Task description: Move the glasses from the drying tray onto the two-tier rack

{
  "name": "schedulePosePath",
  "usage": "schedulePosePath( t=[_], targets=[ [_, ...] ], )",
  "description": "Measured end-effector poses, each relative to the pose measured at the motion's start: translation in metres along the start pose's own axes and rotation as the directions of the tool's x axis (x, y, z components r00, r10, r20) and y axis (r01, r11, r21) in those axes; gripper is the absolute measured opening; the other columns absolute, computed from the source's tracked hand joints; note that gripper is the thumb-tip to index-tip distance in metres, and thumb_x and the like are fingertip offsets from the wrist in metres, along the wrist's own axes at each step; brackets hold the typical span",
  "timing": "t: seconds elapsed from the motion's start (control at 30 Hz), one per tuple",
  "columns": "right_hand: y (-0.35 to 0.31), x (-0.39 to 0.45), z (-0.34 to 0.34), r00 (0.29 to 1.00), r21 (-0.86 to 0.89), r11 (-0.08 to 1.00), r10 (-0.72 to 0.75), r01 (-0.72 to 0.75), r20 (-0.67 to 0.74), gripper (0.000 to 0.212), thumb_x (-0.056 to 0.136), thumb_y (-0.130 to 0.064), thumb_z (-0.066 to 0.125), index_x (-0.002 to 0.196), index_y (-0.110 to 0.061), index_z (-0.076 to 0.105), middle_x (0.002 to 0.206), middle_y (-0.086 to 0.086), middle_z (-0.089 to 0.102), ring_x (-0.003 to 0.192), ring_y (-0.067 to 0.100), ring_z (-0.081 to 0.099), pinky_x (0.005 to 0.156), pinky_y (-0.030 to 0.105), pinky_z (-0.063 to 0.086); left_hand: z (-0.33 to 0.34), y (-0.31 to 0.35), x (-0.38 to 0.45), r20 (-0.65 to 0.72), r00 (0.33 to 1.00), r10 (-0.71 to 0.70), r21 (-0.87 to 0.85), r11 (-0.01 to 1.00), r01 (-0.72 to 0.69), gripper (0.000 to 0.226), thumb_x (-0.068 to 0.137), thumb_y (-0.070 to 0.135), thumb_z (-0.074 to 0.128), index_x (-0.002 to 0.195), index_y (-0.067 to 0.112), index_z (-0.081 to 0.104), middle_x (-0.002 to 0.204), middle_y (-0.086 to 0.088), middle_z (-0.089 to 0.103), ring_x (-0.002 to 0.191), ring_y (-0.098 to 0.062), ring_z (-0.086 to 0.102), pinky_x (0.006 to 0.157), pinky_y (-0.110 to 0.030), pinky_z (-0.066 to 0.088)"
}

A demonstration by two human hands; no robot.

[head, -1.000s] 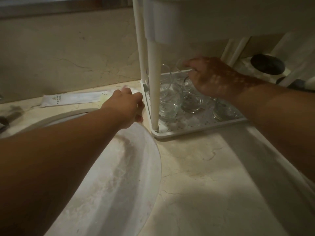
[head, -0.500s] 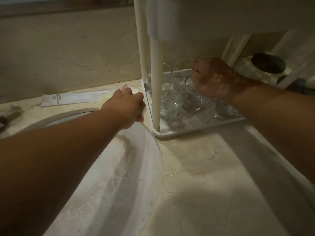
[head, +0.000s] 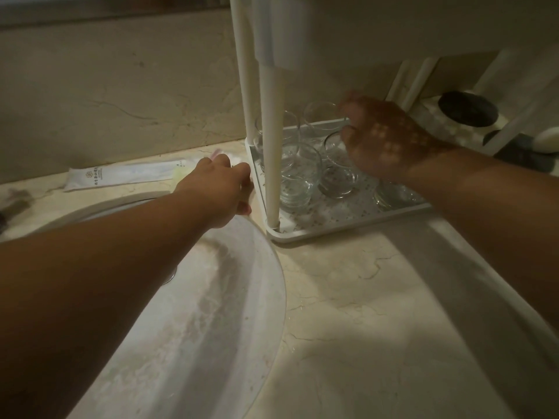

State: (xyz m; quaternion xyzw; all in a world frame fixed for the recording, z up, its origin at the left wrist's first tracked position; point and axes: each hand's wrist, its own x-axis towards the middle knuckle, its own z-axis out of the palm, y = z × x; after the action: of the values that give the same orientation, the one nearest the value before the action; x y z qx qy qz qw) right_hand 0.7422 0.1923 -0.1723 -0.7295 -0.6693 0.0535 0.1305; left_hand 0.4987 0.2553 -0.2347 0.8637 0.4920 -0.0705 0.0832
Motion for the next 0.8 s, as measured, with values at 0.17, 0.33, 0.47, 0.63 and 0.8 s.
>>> schedulePosePath(
  t=[0.17, 0.33, 0.47, 0.63, 0.8],
  targets=[
    [0.011, -0.024, -0.012, 0.996, -0.058, 0.995, 0.084, -0.085, -0.032, 0.046, 0.099, -0.027, 0.044, 0.144, -0.017, 0.043, 0.147, 0.005, 0.045, 0.134, 0.026, 0.040, 0.101, 0.028, 0.032, -0.001, -0.001, 0.001, 0.004, 1.000, 0.005, -0.006, 1.000, -0.005, 0.053, 0.082, 0.040, 0.077, 0.128, 0.024, 0.056, 0.131, -0.010, 0.047, 0.122, -0.032, 0.041, 0.096, -0.048, 0.045],
    [0.024, -0.054, -0.011, 0.978, -0.060, 0.992, 0.097, -0.109, -0.182, 0.050, 0.093, -0.030, 0.055, 0.141, -0.017, 0.047, 0.145, 0.007, 0.047, 0.135, 0.027, 0.040, 0.112, 0.036, 0.029, -0.003, 0.001, 0.000, 0.013, 1.000, 0.014, -0.002, 1.000, -0.014, 0.048, 0.082, 0.040, 0.077, 0.124, 0.025, 0.060, 0.128, -0.010, 0.048, 0.114, -0.032, 0.045, 0.097, -0.050, 0.046],
    [0.047, -0.052, -0.013, 0.964, -0.017, 0.975, 0.214, -0.220, -0.161, 0.050, 0.095, -0.034, 0.050, 0.142, -0.019, 0.046, 0.147, 0.008, 0.045, 0.138, 0.027, 0.034, 0.116, 0.036, 0.025, -0.005, 0.002, -0.001, 0.020, 0.999, 0.028, 0.004, 1.000, -0.028, 0.041, 0.082, 0.039, 0.077, 0.118, 0.026, 0.062, 0.123, -0.008, 0.050, 0.113, -0.031, 0.046, 0.100, -0.049, 0.044],
    [0.054, -0.029, -0.020, 0.933, 0.070, 0.940, 0.340, -0.333, -0.120, 0.061, 0.090, -0.038, 0.060, 0.147, -0.027, 0.040, 0.148, 0.005, 0.046, 0.135, 0.026, 0.042, 0.107, 0.029, 0.033, -0.006, 0.003, -0.002, 0.021, 0.999, 0.026, -0.011, 1.000, -0.025, 0.036, 0.082, 0.040, 0.078, 0.111, 0.027, 0.061, 0.118, -0.008, 0.052, 0.111, -0.031, 0.047, 0.098, -0.048, 0.044],
    [0.053, -0.016, -0.016, 0.922, 0.078, 0.925, 0.378, -0.372, -0.088, 0.064, 0.086, -0.032, 0.067, 0.144, -0.020, 0.042, 0.142, 0.006, 0.051, 0.129, 0.028, 0.049, 0.094, 0.025, 0.038, -0.005, 0.004, -0.003, -0.008, 1.000, 0.005, -0.026, 1.000, -0.005, 0.039, 0.080, 0.039, 0.080, 0.111, 0.026, 0.060, 0.118, -0.009, 0.051, 0.106, -0.031, 0.048, 0.093, -0.045, 0.046]
  ],
)
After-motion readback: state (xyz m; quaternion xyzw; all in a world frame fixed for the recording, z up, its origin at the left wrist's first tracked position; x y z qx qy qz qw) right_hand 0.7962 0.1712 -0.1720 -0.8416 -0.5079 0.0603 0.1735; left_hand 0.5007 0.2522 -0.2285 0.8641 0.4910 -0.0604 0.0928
